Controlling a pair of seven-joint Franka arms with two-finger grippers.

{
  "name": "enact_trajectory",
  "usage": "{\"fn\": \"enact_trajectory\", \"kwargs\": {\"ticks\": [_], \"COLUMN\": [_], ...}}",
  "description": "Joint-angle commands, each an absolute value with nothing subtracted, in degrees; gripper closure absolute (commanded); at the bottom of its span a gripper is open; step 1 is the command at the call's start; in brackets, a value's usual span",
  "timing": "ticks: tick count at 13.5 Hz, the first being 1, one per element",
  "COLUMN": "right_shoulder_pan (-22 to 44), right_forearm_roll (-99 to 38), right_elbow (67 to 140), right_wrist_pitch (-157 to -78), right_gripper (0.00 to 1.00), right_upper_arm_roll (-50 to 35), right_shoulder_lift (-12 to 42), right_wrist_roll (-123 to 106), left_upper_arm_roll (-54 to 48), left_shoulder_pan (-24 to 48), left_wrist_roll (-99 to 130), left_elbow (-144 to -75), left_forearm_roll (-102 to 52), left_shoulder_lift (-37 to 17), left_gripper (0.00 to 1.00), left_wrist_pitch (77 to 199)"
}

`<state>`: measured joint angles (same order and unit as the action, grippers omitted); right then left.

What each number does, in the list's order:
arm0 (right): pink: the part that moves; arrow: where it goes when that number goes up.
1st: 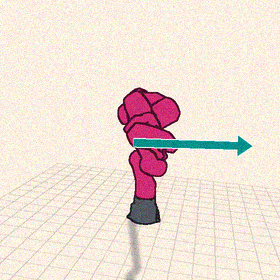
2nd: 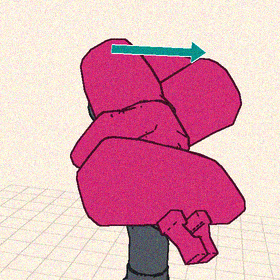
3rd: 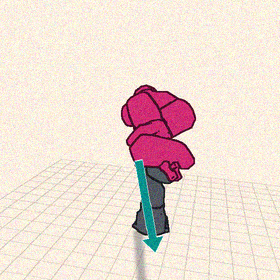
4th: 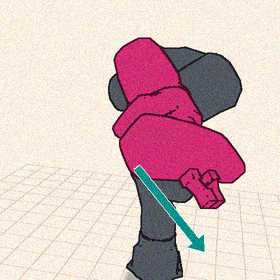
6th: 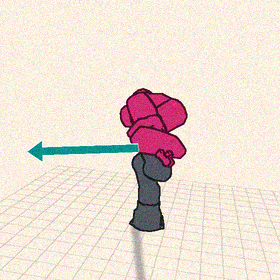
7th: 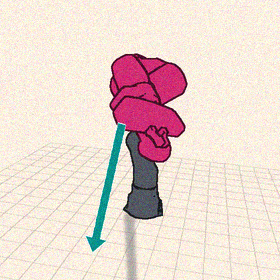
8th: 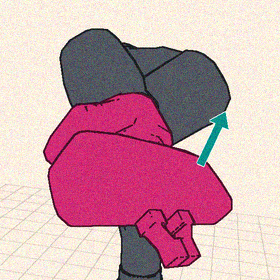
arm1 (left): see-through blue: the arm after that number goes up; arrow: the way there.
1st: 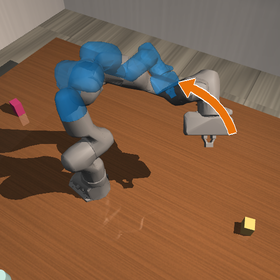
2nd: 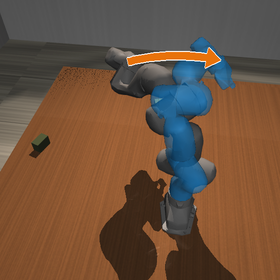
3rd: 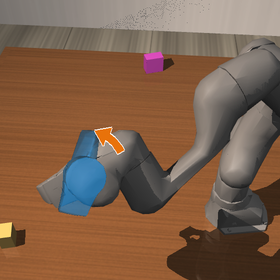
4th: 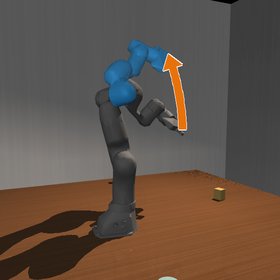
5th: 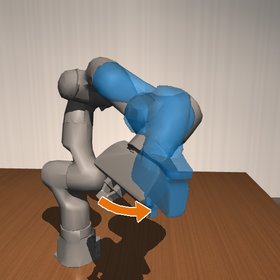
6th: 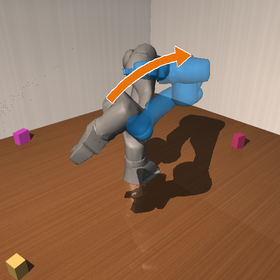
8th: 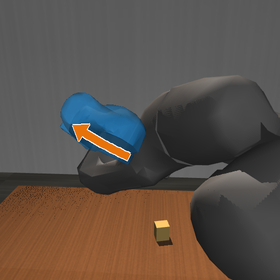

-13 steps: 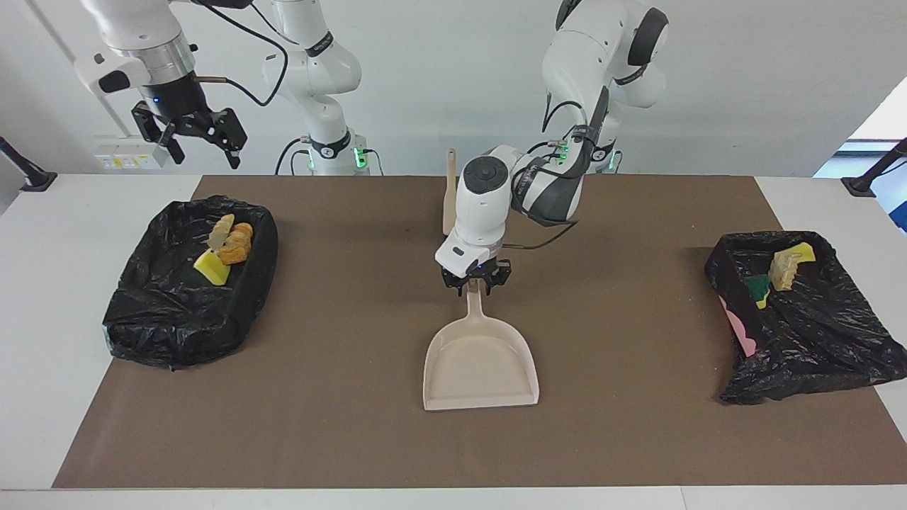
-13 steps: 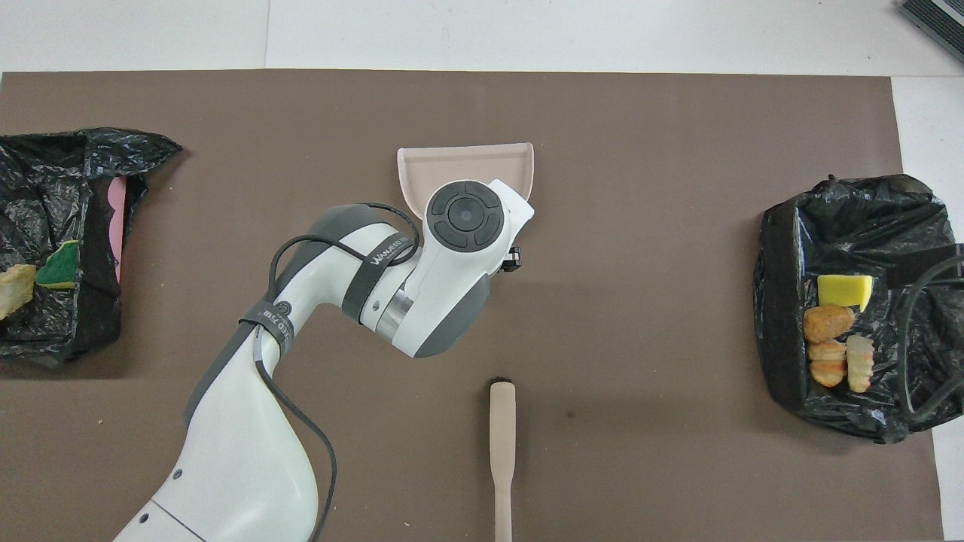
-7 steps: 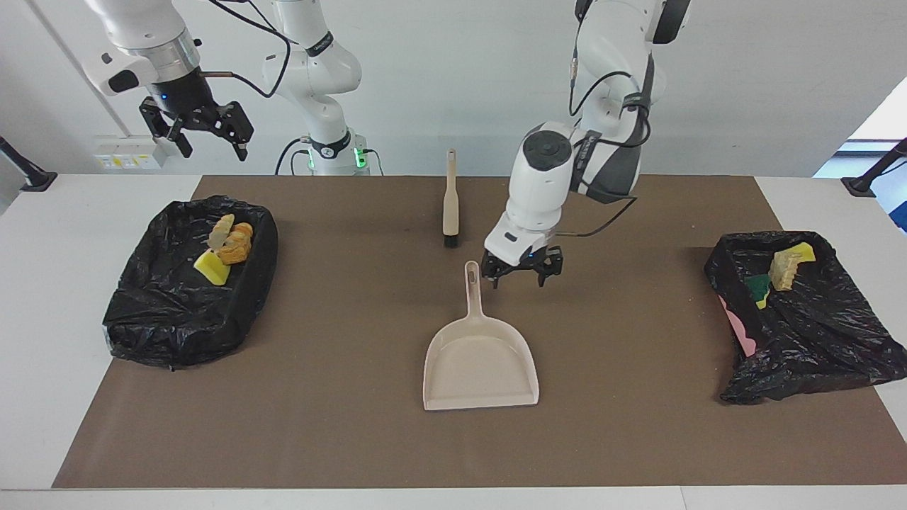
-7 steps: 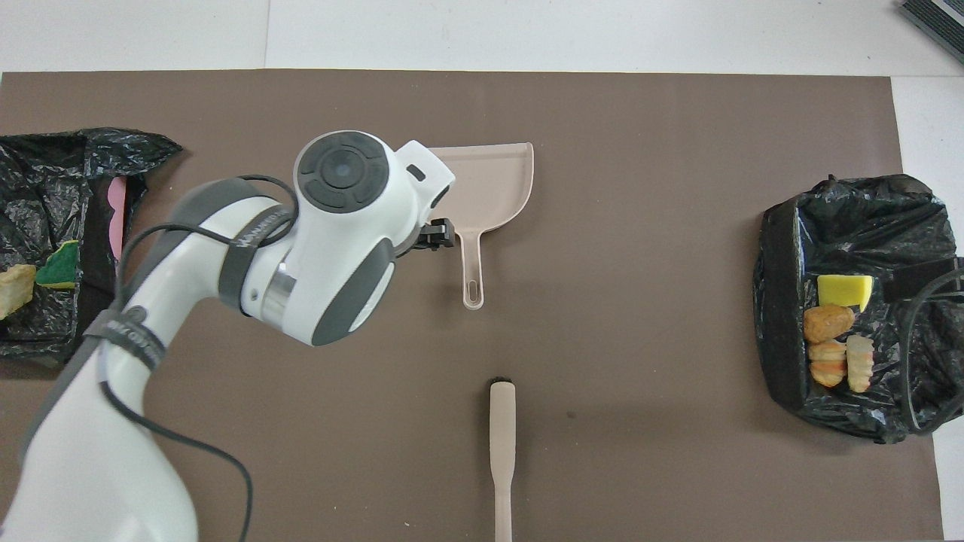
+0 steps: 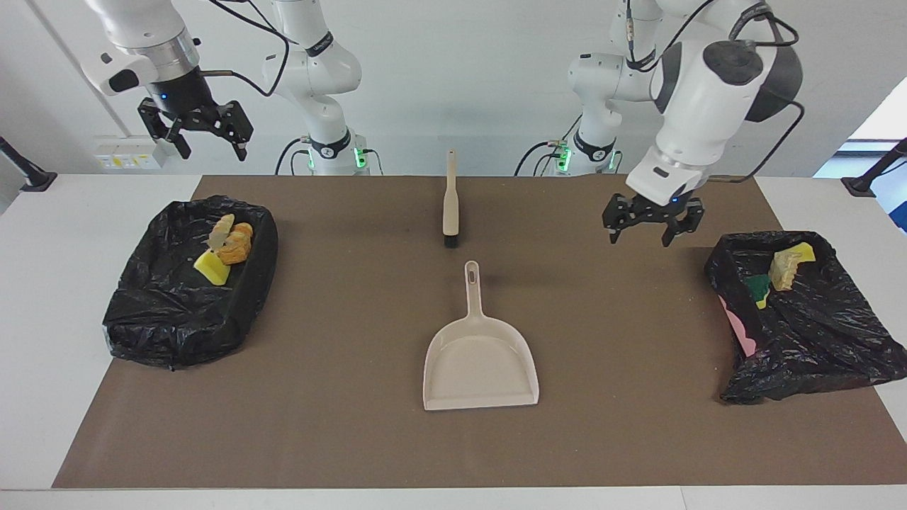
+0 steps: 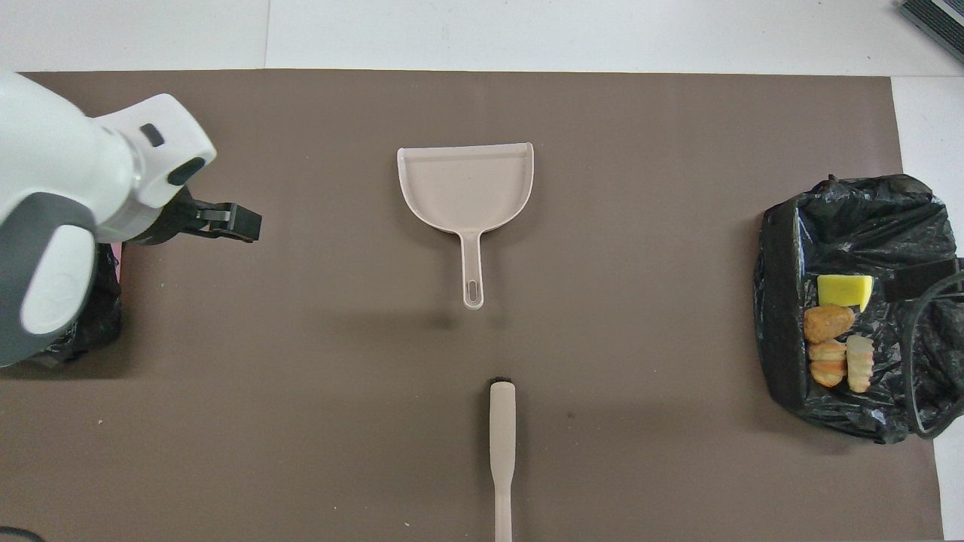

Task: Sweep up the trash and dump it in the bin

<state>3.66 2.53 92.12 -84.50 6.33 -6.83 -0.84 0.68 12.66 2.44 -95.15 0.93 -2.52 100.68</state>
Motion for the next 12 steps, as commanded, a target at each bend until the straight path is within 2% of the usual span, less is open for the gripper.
{"fn": "enact_trajectory", "kwargs": {"ticks": [1,6,10,12], "right_shoulder_pan": [3.25,2.9,2.81,2.81], "right_forearm_roll": [2.02,1.93,1.93,1.93], "right_elbow": [92.11,92.11,92.11,92.11], "right_wrist_pitch": [-85.43,-85.43,-85.43,-85.43], "right_gripper": [0.0,0.0,0.0,0.0], "right_upper_arm_roll": [6.42,6.42,6.5,6.5], "right_shoulder_lift": [-6.94,-7.03,-7.03,-7.03], "right_wrist_roll": [-2.9,-2.9,-2.99,-2.9], "left_upper_arm_roll": [0.53,1.76,1.32,1.32], "left_shoulder_pan": [8.37,4.13,4.04,4.04], "left_wrist_roll": [-2.71,-11.15,-10.64,-10.63], "left_elbow": [-92.92,-81.23,-81.73,-81.83], "left_forearm_roll": [0.26,0.09,0.18,0.18], "left_shoulder_lift": [0.08,-0.09,3.24,3.16], "left_gripper": [0.0,0.0,0.0,0.0], "left_wrist_pitch": [96.0,80.44,78.05,78.84]}}
